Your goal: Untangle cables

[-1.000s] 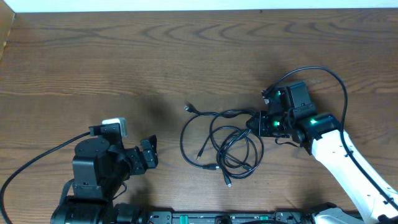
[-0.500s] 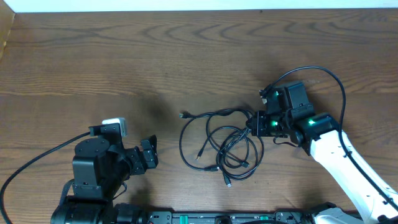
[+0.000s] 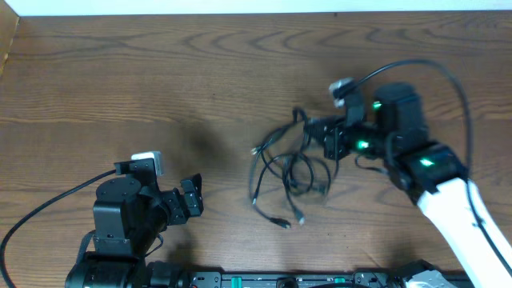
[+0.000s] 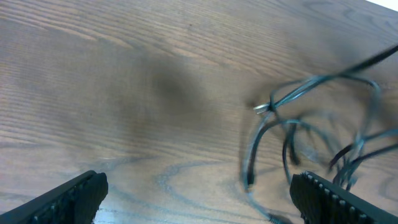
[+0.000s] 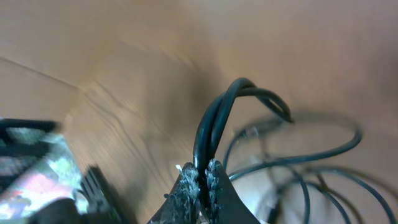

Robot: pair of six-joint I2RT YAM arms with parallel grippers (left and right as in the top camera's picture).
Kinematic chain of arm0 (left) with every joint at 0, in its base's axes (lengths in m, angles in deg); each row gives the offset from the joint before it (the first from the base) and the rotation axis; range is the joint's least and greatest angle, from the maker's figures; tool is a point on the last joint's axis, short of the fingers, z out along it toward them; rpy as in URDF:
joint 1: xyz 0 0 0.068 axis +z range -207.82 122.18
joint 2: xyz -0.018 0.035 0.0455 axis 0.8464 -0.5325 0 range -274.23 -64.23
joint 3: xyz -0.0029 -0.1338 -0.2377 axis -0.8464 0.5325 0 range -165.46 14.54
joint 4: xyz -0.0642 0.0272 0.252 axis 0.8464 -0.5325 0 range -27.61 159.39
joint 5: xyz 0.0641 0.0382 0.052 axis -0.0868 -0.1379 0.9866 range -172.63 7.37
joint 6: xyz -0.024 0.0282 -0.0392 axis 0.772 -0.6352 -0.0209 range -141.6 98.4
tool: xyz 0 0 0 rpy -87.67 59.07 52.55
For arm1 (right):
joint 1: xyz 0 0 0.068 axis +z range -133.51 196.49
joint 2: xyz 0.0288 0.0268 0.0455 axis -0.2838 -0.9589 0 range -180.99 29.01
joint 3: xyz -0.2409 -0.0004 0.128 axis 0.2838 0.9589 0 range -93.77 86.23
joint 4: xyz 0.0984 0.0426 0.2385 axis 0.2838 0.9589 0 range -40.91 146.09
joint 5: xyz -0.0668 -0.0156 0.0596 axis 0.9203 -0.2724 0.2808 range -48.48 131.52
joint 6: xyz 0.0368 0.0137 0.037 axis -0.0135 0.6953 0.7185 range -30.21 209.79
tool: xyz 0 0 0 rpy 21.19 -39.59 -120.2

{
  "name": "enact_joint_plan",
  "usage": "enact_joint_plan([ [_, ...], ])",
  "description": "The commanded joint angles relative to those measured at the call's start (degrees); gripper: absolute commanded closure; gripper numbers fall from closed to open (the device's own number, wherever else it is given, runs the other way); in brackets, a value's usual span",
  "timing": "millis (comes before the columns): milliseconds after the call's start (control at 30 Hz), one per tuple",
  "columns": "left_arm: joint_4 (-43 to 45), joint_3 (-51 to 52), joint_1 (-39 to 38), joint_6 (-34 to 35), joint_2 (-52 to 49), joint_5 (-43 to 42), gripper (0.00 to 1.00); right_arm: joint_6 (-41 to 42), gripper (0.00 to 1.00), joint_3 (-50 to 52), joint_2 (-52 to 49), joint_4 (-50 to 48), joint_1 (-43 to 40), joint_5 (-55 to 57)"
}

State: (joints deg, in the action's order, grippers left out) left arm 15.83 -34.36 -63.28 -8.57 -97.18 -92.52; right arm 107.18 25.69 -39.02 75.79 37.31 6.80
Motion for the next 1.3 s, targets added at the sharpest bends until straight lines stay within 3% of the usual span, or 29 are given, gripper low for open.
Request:
enact_joint_plan([
  [0, -0.02, -0.94, 0.24, -0.79, 0.0, 0.98, 0.02, -4.07, 0.99, -5.7, 4.48, -1.11, 0.17, -3.13],
  [300, -0.04, -0.94, 0.24, -0.02, 0.0, -0.22, 0.02, -4.83, 0.99, -11.04, 9.01, -1.86, 0.17, -1.9],
  [467, 0.15, -0.94, 0.24, 3.15, 0.0, -13.88, 0.02, -5.29, 0.99, -11.04, 8.85, 0.85, 0.17, 1.77],
  [600, 8.59, -0.94, 0.24, 3.32, -0.02, -32.09, 0.02, -4.24, 0.99, -11.02, 7.61, 2.73, 0.15, 2.29],
  [700, 15.39, -0.94, 0.24, 6.75, -0.02, -39.67, 0.02, 0.33, 0.99, -11.04, 6.49, 2.58, 0.17, 2.29],
  [1000, 19.85, -0.94, 0.24, 6.84, -0.04, -40.5, 0.02, 11.34, 0.99, -11.04, 2.8, 2.64, 0.17, 2.21],
  [1267, 22.45, -0.94, -0.92, 6.58, -0.2, -39.45, 0.02, 10.19, 0.99, -11.04, 1.64, 1.27, 0.17, 2.23],
])
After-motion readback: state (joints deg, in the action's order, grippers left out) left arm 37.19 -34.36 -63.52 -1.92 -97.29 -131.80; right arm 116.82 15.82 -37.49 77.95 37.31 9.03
